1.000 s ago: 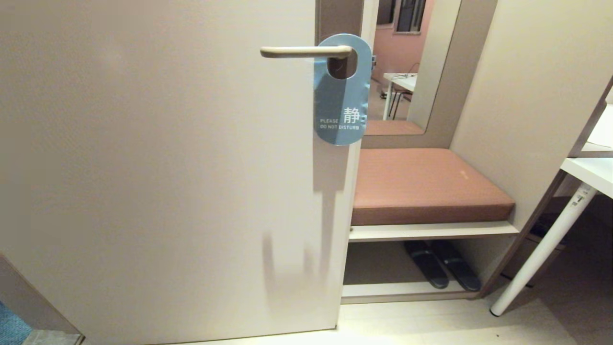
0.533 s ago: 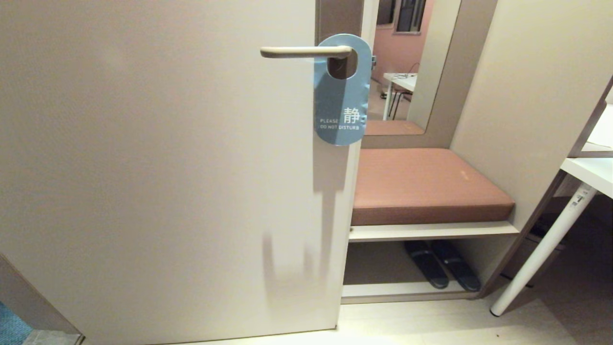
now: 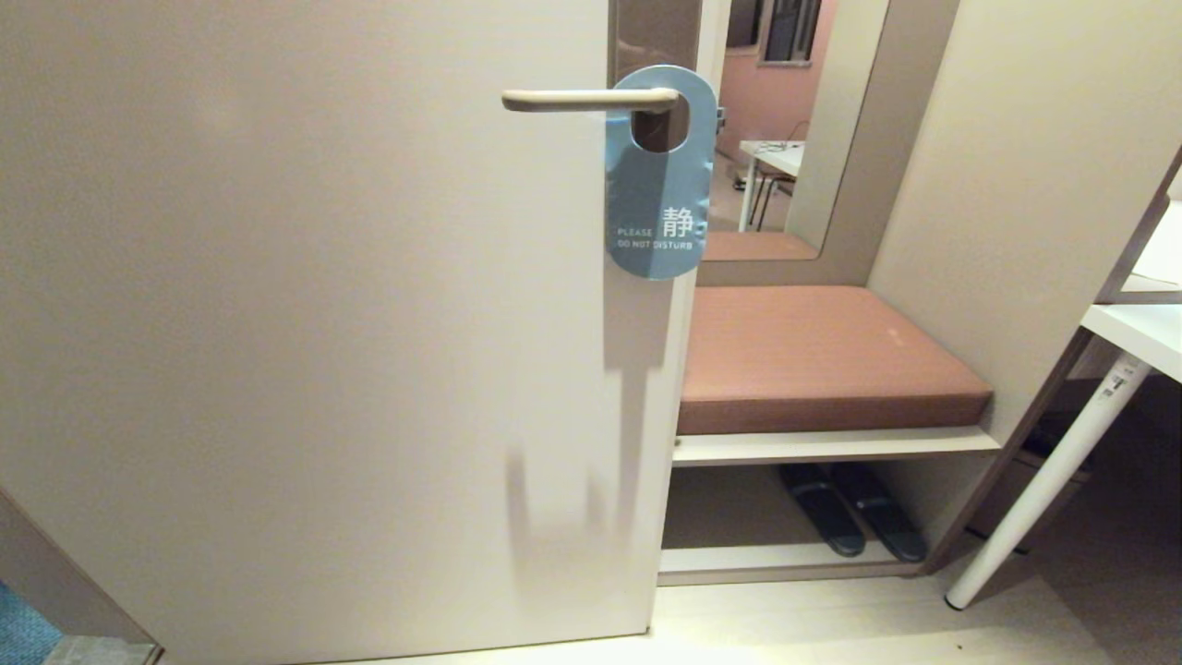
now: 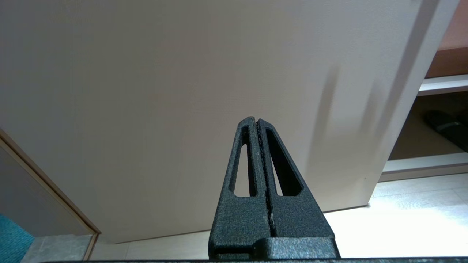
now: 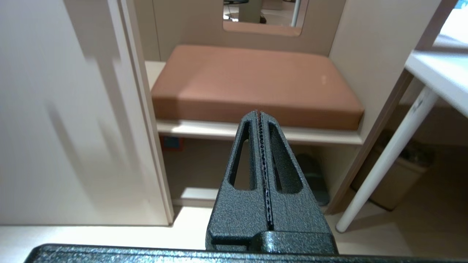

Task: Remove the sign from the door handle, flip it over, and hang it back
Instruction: Take down the sign

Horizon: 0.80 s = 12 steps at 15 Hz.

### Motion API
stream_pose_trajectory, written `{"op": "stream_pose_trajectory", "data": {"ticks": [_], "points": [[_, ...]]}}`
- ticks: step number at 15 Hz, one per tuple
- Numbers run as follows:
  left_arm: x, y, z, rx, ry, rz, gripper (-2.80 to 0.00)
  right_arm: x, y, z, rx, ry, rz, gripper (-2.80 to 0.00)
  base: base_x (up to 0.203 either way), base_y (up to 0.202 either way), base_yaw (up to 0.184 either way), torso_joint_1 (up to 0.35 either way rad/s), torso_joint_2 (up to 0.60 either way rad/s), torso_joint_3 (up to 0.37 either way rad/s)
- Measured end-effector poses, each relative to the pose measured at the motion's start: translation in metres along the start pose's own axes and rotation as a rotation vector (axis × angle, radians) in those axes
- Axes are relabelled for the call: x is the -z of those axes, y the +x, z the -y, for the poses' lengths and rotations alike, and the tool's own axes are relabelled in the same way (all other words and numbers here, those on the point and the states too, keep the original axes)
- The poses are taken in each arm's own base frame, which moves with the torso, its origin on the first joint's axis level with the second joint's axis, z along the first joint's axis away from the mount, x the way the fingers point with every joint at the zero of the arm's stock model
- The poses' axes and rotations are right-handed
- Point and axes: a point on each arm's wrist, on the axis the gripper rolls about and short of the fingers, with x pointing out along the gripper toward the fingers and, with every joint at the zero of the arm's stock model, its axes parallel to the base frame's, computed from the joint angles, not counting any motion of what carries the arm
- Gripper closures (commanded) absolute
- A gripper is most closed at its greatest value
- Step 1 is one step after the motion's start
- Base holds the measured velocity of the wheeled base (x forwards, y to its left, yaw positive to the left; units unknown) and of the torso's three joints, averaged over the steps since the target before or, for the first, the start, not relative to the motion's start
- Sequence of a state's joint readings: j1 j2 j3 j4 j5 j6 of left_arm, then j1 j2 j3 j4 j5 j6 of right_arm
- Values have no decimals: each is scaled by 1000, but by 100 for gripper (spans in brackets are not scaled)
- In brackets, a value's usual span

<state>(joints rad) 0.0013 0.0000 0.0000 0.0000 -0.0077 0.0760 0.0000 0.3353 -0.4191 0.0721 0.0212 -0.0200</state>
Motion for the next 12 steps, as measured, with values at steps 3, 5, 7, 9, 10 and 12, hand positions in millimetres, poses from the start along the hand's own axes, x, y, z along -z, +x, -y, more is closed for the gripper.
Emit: {"op": "stream_pose_trajectory", "data": {"ticks": [3, 5, 7, 9, 10, 12], "points": [[0, 0, 0, 0, 0, 0, 0, -40, 20, 1, 0, -2, -9, 0, 0, 0, 0, 0, 0, 0], [0, 0, 0, 0, 0, 0, 0, -60, 39, 2, 0, -4, -35, 0, 0, 0, 0, 0, 0, 0], [0, 0, 0, 0, 0, 0, 0, -75, 60, 3, 0, -2, -46, 0, 0, 0, 0, 0, 0, 0], [0, 0, 0, 0, 1, 0, 0, -87, 84, 4, 0, -3, -37, 0, 0, 0, 0, 0, 0, 0], [0, 0, 0, 0, 0, 0, 0, -90, 97, 4, 1, -4, -31, 0, 0, 0, 0, 0, 0, 0], [0, 0, 0, 0, 0, 0, 0, -95, 123, 5, 0, -9, -19, 0, 0, 0, 0, 0, 0, 0]]}}
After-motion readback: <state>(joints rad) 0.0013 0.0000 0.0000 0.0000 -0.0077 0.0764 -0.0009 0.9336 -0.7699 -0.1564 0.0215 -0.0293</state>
